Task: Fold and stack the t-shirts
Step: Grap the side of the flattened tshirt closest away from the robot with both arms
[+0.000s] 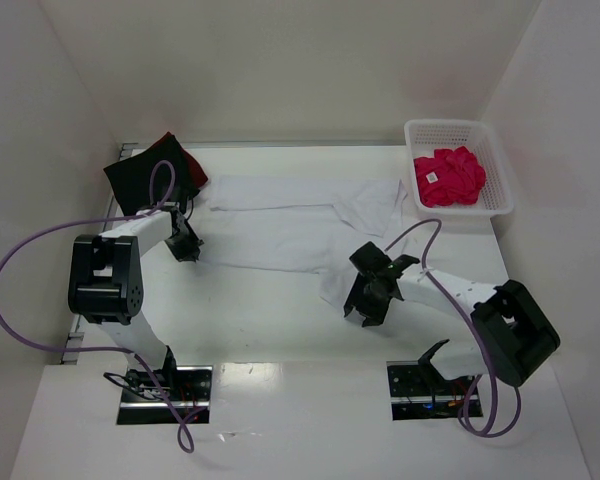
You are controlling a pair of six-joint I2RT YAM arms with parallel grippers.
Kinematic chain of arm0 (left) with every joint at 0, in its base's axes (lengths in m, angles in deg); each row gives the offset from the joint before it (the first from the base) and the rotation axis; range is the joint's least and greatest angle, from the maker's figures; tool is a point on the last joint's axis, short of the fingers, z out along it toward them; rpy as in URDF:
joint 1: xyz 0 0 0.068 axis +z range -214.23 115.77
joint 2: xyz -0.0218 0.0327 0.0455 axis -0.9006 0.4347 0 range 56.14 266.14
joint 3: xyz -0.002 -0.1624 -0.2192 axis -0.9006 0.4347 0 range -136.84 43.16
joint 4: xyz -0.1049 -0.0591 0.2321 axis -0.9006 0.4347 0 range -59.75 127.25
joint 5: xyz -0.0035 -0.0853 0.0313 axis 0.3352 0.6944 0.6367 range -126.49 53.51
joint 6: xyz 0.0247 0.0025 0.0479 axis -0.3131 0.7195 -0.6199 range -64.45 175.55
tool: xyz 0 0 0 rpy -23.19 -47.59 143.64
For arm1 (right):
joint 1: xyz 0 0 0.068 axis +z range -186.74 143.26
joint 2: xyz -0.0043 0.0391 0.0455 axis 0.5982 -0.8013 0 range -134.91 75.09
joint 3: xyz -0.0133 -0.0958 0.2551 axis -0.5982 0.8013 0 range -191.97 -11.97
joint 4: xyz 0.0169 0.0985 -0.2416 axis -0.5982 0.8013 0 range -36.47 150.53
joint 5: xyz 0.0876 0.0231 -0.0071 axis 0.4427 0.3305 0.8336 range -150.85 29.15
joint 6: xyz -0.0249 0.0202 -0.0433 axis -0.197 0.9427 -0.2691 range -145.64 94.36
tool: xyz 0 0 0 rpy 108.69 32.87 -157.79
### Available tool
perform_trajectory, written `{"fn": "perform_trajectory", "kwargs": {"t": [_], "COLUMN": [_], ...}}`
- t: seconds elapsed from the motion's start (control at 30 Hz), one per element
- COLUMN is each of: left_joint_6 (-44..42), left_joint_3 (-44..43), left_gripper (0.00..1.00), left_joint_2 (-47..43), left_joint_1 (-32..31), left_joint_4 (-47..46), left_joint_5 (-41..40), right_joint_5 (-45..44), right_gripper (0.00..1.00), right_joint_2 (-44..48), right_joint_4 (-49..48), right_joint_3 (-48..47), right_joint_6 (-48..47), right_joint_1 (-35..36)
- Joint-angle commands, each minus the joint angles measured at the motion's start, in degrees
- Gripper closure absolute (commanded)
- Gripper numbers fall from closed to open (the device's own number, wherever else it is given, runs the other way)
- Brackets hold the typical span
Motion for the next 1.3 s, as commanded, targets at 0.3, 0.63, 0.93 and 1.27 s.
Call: {"fn": "perform_trajectory", "kwargs": {"t": [0.3,0.63,0.93,1.27], "left_joint_6": [0.01,0.01,-2.63,-4.39], "left_joint_3": [-1.45,-1.98,-6.17,-9.83], "left_gripper": [1.0,1.0,1.0,1.0], "left_joint_2": [-1.55,-1.59,-4.96,-7.92], "left_joint_1": [0.56,1.09,1.09,1.09], "left_joint_4": [1.5,1.31,2.73,3.79], "left_joint_5": [-0.11,0.61,1.29,-0.73], "right_joint_5": [-10.53,-11.06,-14.37,-19.76], "right_gripper": [0.51,0.95,1.0,1.0], "right_joint_2": [-0.48,-2.17,-1.98,-0.84], "right_joint_4": [2.33,2.86,4.67,3.88], "right_joint_3": [-0.99,-1.92,-11.09,-25.8], "right_joint_6": [3.18,3.8,-0.07,-12.02], "right_joint_1": [0.73,0.73,0.73,-9.45]}}
